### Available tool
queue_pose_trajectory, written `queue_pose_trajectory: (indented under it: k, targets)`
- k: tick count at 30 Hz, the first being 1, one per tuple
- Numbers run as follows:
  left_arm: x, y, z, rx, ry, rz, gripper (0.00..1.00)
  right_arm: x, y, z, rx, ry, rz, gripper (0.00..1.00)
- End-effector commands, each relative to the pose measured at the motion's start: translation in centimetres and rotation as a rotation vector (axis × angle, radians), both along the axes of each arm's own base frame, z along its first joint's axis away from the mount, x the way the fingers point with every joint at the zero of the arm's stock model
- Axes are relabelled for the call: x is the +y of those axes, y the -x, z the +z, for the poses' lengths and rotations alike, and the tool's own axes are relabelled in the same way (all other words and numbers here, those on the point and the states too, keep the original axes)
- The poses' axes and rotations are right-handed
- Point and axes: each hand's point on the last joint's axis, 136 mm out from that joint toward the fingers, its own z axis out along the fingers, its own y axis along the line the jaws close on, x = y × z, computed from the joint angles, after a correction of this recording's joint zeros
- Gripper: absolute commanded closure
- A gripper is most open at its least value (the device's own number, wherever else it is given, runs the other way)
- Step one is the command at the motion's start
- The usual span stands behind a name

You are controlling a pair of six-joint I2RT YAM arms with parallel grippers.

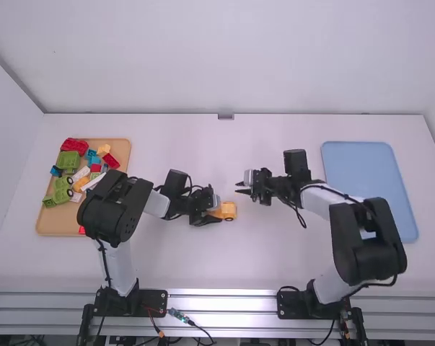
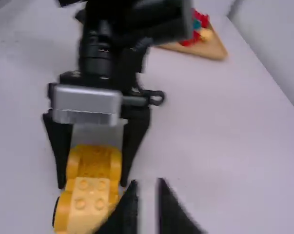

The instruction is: Assemble lego blocks to make yellow taxi

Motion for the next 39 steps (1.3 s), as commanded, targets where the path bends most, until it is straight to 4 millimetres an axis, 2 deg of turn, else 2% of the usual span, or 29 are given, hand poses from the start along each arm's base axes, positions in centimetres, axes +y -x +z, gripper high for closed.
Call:
queue_pose_trajectory:
  k: [1,2,4,5,6,7,8,9,10,12,17,23,27,29,34,37,38,39]
  targets:
    - [1.9,0.3,-2.8,0.002,-0.132,0.056,0.72,-1.4,-2.3,-0.9,0.099,0.112,-0.229,0.58]
    - [1.9,0.2,-2.8,-0.002,-0.131,0.056,0.69,-1.8,-2.8,-1.0,0.113,0.136,-0.286,0.47]
    - [1.9,0.1,-2.8,-0.004,-0.132,0.057,0.65,-2.4,-3.5,-1.3,0.132,0.169,-0.368,0.38]
    - [1.9,0.0,-2.8,-0.004,-0.134,0.058,0.62,-3.0,-4.1,-1.5,0.143,0.191,-0.429,0.30]
    - [1.9,0.0,-2.7,-0.001,-0.135,0.057,0.52,-3.5,-4.5,-1.7,0.159,0.210,-0.488,0.22]
    - [1.9,0.0,-2.7,-0.001,-0.135,0.058,0.51,-3.6,-4.5,-1.7,0.160,0.211,-0.494,0.22]
    - [1.8,-0.1,-2.7,0.004,-0.136,0.058,0.37,-3.8,-4.7,-1.8,0.167,0.222,-0.522,0.19]
    - [1.8,-0.1,-2.7,0.006,-0.137,0.057,0.33,-3.9,-4.8,-1.9,0.171,0.224,-0.532,0.18]
    - [1.8,-0.2,-2.6,0.009,-0.138,0.057,0.20,-3.9,-4.8,-2.0,0.171,0.231,-0.538,0.16]
    - [1.8,-0.3,-2.6,0.012,-0.139,0.056,0.02,-3.9,-4.7,-2.0,0.172,0.232,-0.536,0.14]
    - [2.0,-0.9,-2.7,0.008,-0.175,0.058,0.01,-4.0,-4.8,-2.0,0.173,0.231,-0.539,0.12]
    - [3.9,-1.8,-3.6,0.073,-0.330,0.107,0.01,-4.0,-4.8,-2.0,0.166,0.235,-0.537,0.09]
    - [4.9,-1.4,-2.3,0.114,-0.393,0.026,0.01,-4.4,-5.1,-2.1,0.158,0.250,-0.559,0.07]
    - [6.1,-1.4,-0.9,0.149,-0.444,-0.037,0.01,-4.6,-5.3,-2.2,0.152,0.257,-0.574,0.04]
    - [8.7,-1.9,1.7,0.215,-0.508,-0.073,0.01,-4.7,-5.4,-2.1,0.145,0.259,-0.575,0.00]
    - [10.6,-3.3,3.8,0.217,-0.508,-0.059,0.01,-4.6,-5.4,-2.0,0.144,0.258,-0.576,0.01]
    - [10.8,-3.4,3.9,0.216,-0.508,-0.054,0.01,-4.6,-5.4,-2.0,0.143,0.258,-0.576,0.01]
    - [11.8,-4.6,4.5,0.216,-0.508,-0.004,0.01,-4.6,-5.6,-1.9,0.139,0.255,-0.577,0.01]
